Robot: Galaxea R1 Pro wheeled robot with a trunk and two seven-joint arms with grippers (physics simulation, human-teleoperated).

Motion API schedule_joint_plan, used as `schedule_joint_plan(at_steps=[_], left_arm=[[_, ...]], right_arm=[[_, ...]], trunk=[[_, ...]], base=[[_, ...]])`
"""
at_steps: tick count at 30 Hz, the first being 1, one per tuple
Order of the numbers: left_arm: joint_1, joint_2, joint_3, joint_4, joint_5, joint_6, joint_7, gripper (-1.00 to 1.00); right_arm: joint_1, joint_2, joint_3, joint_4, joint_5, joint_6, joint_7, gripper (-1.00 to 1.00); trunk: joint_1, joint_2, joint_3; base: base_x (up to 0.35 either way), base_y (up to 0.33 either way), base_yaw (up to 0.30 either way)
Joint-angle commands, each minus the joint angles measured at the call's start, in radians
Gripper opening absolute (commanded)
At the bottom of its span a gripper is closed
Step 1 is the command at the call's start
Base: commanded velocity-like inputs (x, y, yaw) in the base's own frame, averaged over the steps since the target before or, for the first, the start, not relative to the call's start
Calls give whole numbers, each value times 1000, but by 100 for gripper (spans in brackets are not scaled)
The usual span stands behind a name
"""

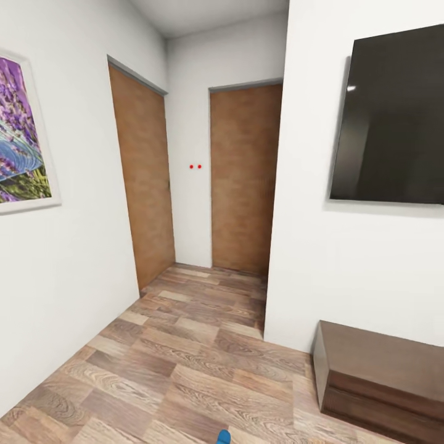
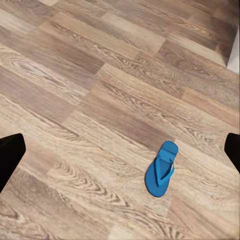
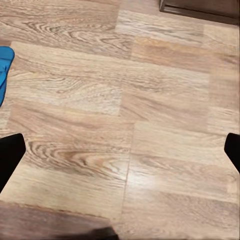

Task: In the bedroom, move the book from the bed onto either nightstand, and place the two sandals side by side next to the bed.

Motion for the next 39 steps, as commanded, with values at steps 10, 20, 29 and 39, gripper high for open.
schedule_joint_plan(at_steps=[10,20,29,39], left_arm=[[0,-1,1,-1,6,-1,0,100],[0,0,2,-1,6,-1,0,100],[0,0,2,-1,6,-1,1,100],[0,0,2,-1,6,-1,1,100]], right_arm=[[0,0,0,-1,1,-2,-2,100],[0,0,0,-1,0,-2,-2,100],[0,0,2,-1,-3,-1,-2,100],[0,0,2,-1,-3,-1,-1,100]], trunk=[[0,0,8],[0,0,17],[0,0,21],[0,0,22]], base=[[0,0,-278],[0,0,-276],[26,0,-148],[296,0,-5]])
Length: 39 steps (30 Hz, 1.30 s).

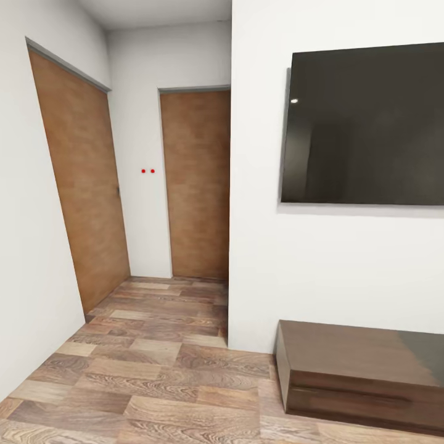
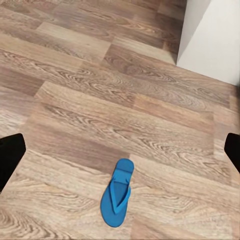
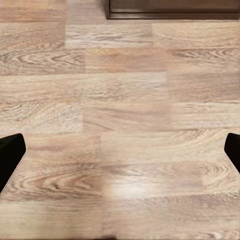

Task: In the bedroom, move the book from the bed onto either nightstand, and place the two sandals side by side next to the bed.

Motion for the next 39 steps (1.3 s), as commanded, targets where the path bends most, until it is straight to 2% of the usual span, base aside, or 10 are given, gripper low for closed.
schedule_joint_plan(at_steps=[1,12,20,33,37,39], left_arm=[[0,0,1,-1,6,-1,0,100],[0,0,1,-1,8,-1,0,100],[0,-1,1,-1,7,-1,0,100],[0,-3,-2,-5,5,-1,2,100],[-1,-4,-2,-44,0,6,6,100],[-2,-5,-3,-108,-2,34,8,100]], right_arm=[[0,0,0,-1,0,-1,-2,100],[0,0,0,-1,0,-1,-2,100],[0,0,0,-1,0,-1,-2,100],[0,0,0,-1,0,-1,-2,100],[0,0,-1,-1,0,-1,-2,100],[0,-1,-1,-1,0,-1,0,100]], trunk=[[1,0,-1],[1,0,-1],[1,0,-1],[1,0,-1],[1,0,-1],[1,0,-1]], base=[[324,0,0],[245,-29,0],[203,-165,0],[11,-10,0],[0,0,0],[0,0,0]])
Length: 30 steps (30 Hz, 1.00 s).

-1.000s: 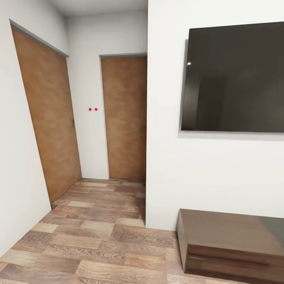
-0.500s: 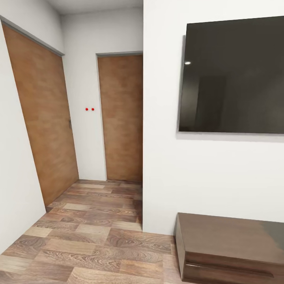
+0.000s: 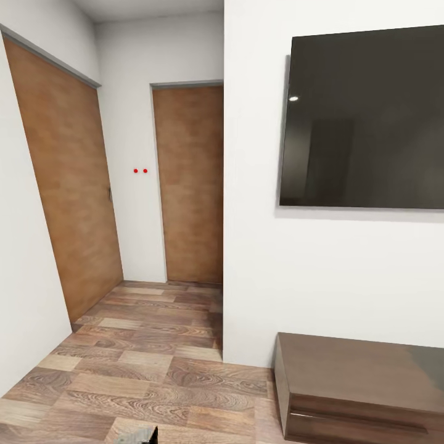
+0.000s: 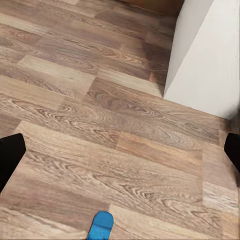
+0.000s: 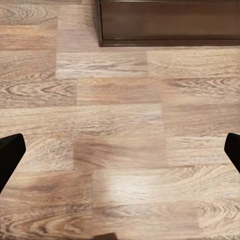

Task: In the bedroom, move the book from the bed onto either nightstand, and place the two sandals side by side next to the bed.

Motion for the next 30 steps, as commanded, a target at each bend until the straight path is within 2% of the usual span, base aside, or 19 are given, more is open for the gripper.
schedule_joint_plan(at_steps=[1,3,6,10,13,14,15,17,20,21,22,23,24,25,26,27,28,29,30], left_arm=[[0,0,0,-53,5,47,1,100],[-1,0,0,-110,5,121,1,100],[-22,2,0,-296,7,416,-3,100],[-105,0,-1,-388,10,647,-7,100],[-175,0,-2,-380,12,740,-10,100],[-232,0,-2,-326,13,803,-34,100],[-244,0,-2,-305,13,814,-45,100],[-275,1,-2,-241,11,834,-85,100],[-315,1,-3,-138,7,846,-135,100],[-318,1,-4,-128,6,845,-139,100],[-323,1,-4,-113,6,843,-145,100],[-326,2,-5,-100,5,835,-149,100],[-328,2,-5,-95,5,830,-151,100],[-328,3,-5,-93,5,828,-152,100],[-329,3,-5,-90,5,825,-153,100],[-330,3,-5,-89,5,824,-153,100],[-330,3,-5,-87,5,822,-153,100],[-330,3,-6,-87,5,821,-153,100],[-330,3,-6,-87,5,821,-153,100]], right_arm=[[0,0,0,-1,0,-1,0,100],[0,0,-1,-1,0,-1,1,100],[0,-2,-1,-2,0,-1,4,100],[0,-5,-6,-6,0,2,10,100],[0,-12,-8,-11,0,4,37,100],[0,-24,-9,-14,0,7,108,100],[0,-29,-9,-15,0,9,132,100],[0,-55,-10,-16,-1,13,212,100],[0,-124,-12,-25,-3,38,392,100],[0,-131,-13,-31,-4,52,417,100],[0,-142,-15,-57,-8,101,461,100],[0,-151,-18,-130,-21,223,509,100],[0,-154,-19,-199,-33,329,528,100],[0,-155,-19,-239,-40,386,534,100],[0,-157,-19,-372,-61,556,547,100],[0,-157,-20,-420,-68,608,550,100],[0,-156,-20,-607,-99,780,557,100],[-2,-155,-20,-717,-128,862,559,100],[-3,-155,-20,-743,-141,881,559,100]], trunk=[[0,-1,-1],[0,-1,-1],[0,-1,-1],[0,-1,-1],[0,-1,-1],[0,-1,-1],[0,-1,-1],[0,-1,-1],[0,-1,-1],[0,-1,-1],[0,-1,-1],[0,-1,-1],[0,-1,-1],[0,-1,-1],[0,-1,-1],[0,-1,-1],[0,-1,-1],[0,-1,-1],[0,-1,-1]], base=[[0,0,0],[0,0,0],[0,0,0],[0,0,0],[0,0,0],[0,0,0],[0,0,0],[0,0,0],[0,0,0],[0,0,0],[0,0,0],[0,0,0],[0,0,0],[0,0,0],[0,0,0],[0,0,0],[0,0,0],[0,0,0],[0,0,0]])
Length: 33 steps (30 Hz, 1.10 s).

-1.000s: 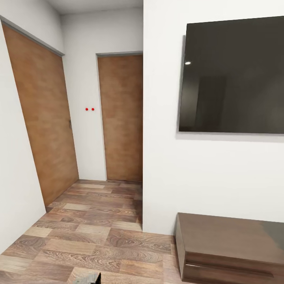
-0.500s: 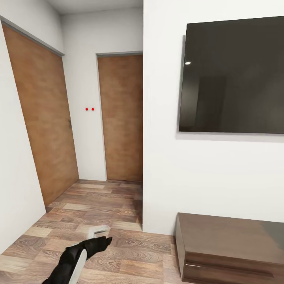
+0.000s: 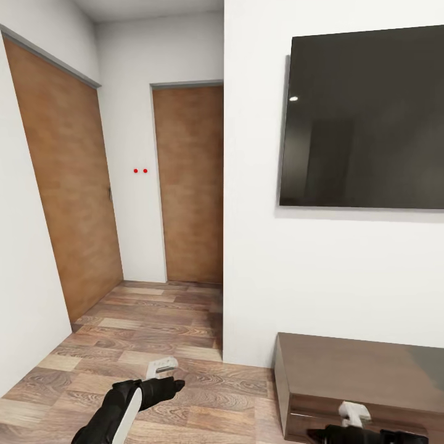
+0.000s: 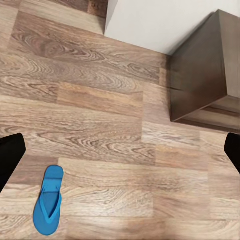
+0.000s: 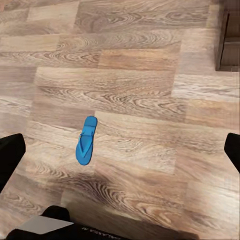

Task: In the bedroom, move the book from the bed onto either nightstand, and place the two sandals side by side next to the bed.

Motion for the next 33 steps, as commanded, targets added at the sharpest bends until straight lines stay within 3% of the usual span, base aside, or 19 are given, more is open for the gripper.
schedule_joint_plan(at_steps=[1,5,8,10,12,16,21,24,27,33], left_arm=[[-1,-1,3,0,4,7,-3,100],[0,-1,-2,5,5,5,-3,100],[2,-2,-3,18,5,-3,-3,100],[3,-2,-4,38,5,-27,-3,100],[4,-3,-4,53,6,-45,-3,100],[4,-4,-4,78,5,-60,-2,100],[4,-3,-4,87,6,-63,-1,100],[4,-3,-4,88,6,-64,-1,100],[4,-4,-10,90,6,-64,-2,100],[4,-2,-20,90,6,-65,-3,100]], right_arm=[[-2,0,-1,-41,-39,41,-2,100],[-5,-4,-1,-95,-198,126,-1,100],[-20,-9,-2,-109,-357,155,-1,100],[-35,-16,-2,-113,-435,161,-2,100],[-43,-26,-2,-114,-484,165,-2,100],[-50,-34,-2,-114,-523,167,-4,100],[-52,-38,-3,-114,-537,168,-4,100],[-52,-40,-28,-113,-540,168,-4,100],[-52,-40,-120,-111,-543,168,-4,100],[-52,-39,-145,-110,-544,168,-3,100]], trunk=[[0,-1,-1],[0,-1,-1],[0,-1,-1],[0,-1,-1],[0,-1,-1],[0,-1,-1],[12,-22,-10],[23,-43,-20],[35,-64,-29],[58,-106,-48]], base=[[0,0,0],[0,0,0],[0,0,0],[0,0,0],[0,0,0],[0,0,0],[0,0,0],[0,0,0],[0,0,0],[0,0,0]])
